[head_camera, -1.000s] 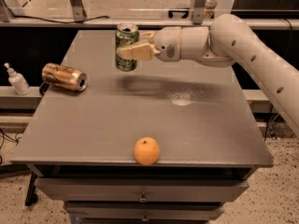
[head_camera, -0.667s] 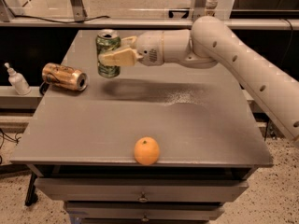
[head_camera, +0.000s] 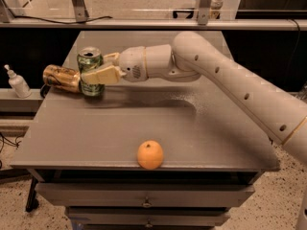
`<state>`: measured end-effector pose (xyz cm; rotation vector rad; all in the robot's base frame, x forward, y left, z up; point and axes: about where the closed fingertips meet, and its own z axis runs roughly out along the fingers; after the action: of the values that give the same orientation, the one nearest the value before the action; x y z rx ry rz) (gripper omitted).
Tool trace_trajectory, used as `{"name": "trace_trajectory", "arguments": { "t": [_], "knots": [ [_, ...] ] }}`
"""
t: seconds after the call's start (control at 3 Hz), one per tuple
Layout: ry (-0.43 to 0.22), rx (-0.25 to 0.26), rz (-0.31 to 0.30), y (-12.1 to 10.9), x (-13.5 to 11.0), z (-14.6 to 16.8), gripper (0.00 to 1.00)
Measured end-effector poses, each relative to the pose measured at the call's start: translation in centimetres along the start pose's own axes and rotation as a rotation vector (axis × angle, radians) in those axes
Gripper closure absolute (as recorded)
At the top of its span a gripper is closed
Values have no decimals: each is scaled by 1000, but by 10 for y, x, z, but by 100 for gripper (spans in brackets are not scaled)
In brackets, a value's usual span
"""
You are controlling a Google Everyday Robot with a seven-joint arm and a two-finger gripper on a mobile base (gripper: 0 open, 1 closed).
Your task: Move green can near orange can
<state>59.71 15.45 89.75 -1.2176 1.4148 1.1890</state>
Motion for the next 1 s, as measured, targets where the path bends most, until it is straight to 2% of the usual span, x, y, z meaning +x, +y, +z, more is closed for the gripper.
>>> {"name": "trace_trajectory", "arguments": {
  "t": [0.33, 0.67, 1.0],
  "knots": [
    [-2, -13, -10, 0, 10, 9, 100],
    [-1, -21, -29, -2, 15, 8, 83],
    [0, -31, -48, -2, 16, 6, 60]
  ]
}}
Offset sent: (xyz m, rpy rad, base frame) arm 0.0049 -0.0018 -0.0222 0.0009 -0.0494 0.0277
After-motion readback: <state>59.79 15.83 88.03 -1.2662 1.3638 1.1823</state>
